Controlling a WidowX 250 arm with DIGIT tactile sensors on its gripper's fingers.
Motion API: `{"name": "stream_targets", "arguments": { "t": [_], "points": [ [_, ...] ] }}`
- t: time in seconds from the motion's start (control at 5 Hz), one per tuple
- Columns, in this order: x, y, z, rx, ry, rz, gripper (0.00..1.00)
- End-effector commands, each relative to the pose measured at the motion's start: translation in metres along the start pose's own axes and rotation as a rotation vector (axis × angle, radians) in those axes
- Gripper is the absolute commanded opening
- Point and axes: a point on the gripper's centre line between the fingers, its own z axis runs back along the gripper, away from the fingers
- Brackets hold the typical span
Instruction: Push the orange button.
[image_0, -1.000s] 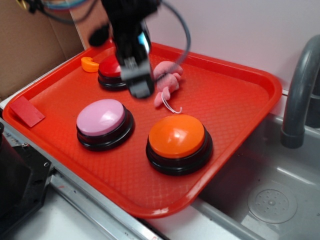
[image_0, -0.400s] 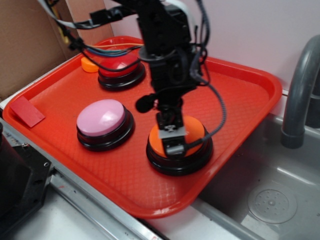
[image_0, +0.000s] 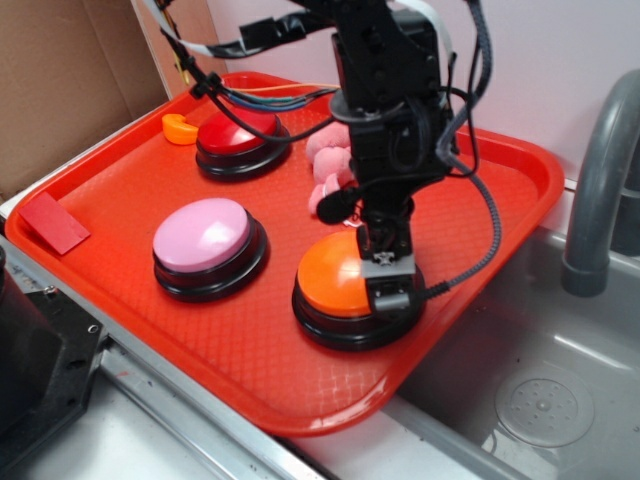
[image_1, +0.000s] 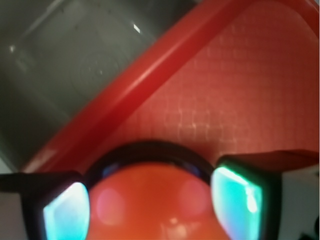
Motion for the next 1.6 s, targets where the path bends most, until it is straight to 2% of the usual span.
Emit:
{"name": "stream_targets", "arguments": {
  "t": [0.0, 0.2, 0.4, 0.6, 1.0, 1.4],
  "points": [
    [-0.014, 0.009, 0.09, 0.074, -0.049, 0.131, 1.0],
    [-0.022, 0.008, 0.102, 0.056, -0.062, 0.213, 1.0],
    [-0.028, 0.007, 0.109, 0.076, -0.085, 0.271, 1.0],
    [-0.033, 0.009, 0.107, 0.031, -0.125, 0.288, 1.0],
    [-0.04, 0.009, 0.115, 0.015, -0.105, 0.306, 1.0],
    [-0.049, 0.006, 0.12, -0.027, -0.115, 0.281, 1.0]
  ]
}}
